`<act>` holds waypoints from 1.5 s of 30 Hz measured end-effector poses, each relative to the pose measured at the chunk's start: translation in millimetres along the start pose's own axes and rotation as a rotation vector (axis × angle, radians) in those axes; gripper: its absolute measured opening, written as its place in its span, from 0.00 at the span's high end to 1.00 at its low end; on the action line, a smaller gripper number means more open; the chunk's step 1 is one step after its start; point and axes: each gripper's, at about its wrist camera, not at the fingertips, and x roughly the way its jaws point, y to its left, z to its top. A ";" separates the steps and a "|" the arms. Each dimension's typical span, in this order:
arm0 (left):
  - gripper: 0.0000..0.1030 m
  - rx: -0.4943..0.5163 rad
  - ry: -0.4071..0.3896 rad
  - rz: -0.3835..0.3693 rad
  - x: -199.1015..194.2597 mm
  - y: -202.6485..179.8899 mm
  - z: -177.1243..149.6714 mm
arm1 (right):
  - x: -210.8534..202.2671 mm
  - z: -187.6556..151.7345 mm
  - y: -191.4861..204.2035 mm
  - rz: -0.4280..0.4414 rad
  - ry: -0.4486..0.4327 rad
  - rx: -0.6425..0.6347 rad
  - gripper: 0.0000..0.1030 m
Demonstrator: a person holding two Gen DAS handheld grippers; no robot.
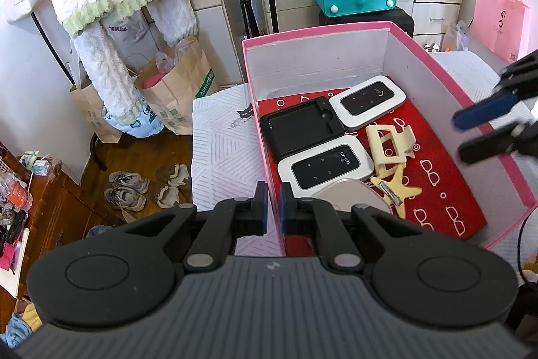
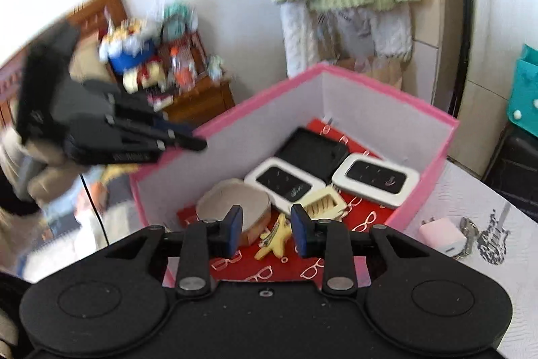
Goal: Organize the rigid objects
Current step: 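Place the yellow starfish in the box beside the claw clip, release, then grasp the purple starfish with the right tool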
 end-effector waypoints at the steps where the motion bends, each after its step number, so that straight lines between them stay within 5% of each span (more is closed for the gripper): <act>1: 0.94 -0.002 0.001 -0.002 -0.1 0.1 0.2 | -9.7 -0.2 -2.3 -0.005 -0.028 0.011 0.65; 12: 0.92 -0.013 0.008 -0.016 -0.8 0.9 1.7 | -70.5 -28.4 -44.9 -0.189 -0.162 0.157 0.62; 28: 0.92 0.003 0.001 -0.015 -0.7 -2.0 3.0 | -12.6 -118.9 -73.5 -0.298 -0.008 0.267 0.60; 34: 0.95 0.033 0.008 0.003 -0.4 -3.1 3.1 | 1.9 -121.8 -67.9 -0.377 0.042 0.172 0.54; 45: 0.95 0.089 0.019 0.034 0.5 -9.4 2.9 | 20.9 -112.0 -70.7 -0.389 0.091 0.122 0.53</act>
